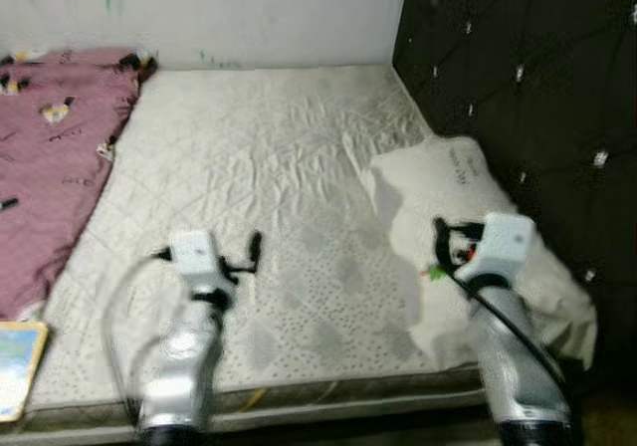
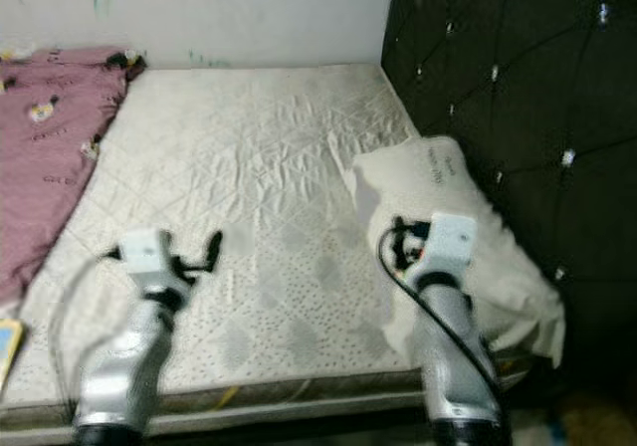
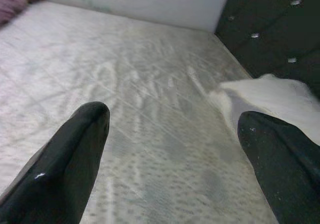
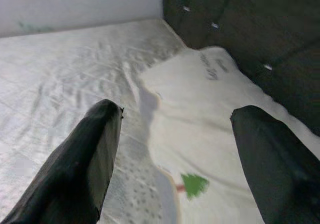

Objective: Clean up the room

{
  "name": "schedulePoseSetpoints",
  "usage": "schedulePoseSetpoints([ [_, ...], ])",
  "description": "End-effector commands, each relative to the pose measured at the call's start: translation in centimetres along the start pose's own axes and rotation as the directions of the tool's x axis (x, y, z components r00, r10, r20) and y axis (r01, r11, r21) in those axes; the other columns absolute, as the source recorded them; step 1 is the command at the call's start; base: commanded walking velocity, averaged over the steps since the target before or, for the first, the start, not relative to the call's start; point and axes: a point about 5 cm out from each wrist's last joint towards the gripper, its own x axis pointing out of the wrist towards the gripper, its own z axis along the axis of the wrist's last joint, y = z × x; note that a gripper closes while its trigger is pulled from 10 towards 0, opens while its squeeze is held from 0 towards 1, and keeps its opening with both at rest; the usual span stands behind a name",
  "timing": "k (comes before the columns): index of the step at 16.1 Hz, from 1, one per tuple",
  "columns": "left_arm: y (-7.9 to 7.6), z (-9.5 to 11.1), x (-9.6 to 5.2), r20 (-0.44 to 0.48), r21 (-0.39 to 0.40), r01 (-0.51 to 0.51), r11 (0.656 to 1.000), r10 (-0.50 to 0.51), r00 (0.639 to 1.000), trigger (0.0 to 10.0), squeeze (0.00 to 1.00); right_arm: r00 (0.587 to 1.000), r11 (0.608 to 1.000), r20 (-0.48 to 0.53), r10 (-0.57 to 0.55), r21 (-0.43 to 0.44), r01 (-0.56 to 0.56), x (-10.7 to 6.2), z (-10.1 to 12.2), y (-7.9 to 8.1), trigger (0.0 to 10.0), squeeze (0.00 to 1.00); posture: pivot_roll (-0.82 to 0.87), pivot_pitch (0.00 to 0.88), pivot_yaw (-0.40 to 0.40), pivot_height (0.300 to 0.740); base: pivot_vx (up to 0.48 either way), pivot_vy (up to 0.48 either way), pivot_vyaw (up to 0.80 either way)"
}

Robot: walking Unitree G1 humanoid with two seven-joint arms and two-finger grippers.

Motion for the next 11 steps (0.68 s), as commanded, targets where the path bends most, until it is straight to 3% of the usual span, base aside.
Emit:
schedulePoseSetpoints([
  [1, 0.55, 0.10, -0.03, -0.001, 0.019, -0.012, 1.000, 0.012, 1.000, 10.0, 0.00, 1.000, 1.000, 0.010, 0.015, 0.007, -0.015, 0.07, 0.26, 0.40, 10.0, 0.00, -0.05, 0.049, 0.026, 0.740, 0.000, 0.277, -0.62],
  [3, 0.56, 0.08, -0.06, -0.002, 0.019, -0.012, 1.000, 0.012, 1.000, 10.0, 0.00, 1.000, 1.000, 0.011, 0.015, 0.006, -0.015, 0.06, 0.26, 0.40, 10.0, 0.00, -0.05, 0.052, 0.026, 0.740, 0.000, 0.281, -0.44],
  [9, 0.54, -0.01, -0.10, -0.006, 0.022, -0.014, 1.000, 0.014, 1.000, 10.0, 0.00, 0.999, 0.999, 0.017, 0.036, -0.038, -0.036, 0.10, 0.30, 0.67, 10.0, 0.00, -0.05, 0.054, 0.024, 0.740, 0.000, 0.284, 0.00],
  [11, 0.51, -0.03, -0.08, -0.007, 0.021, -0.016, 1.000, 0.016, 1.000, 10.0, 0.00, 0.999, 0.998, 0.022, 0.044, -0.052, -0.043, 0.12, 0.35, 0.74, 10.0, 0.00, -0.05, 0.055, 0.023, 0.740, 0.000, 0.279, 0.80],
])
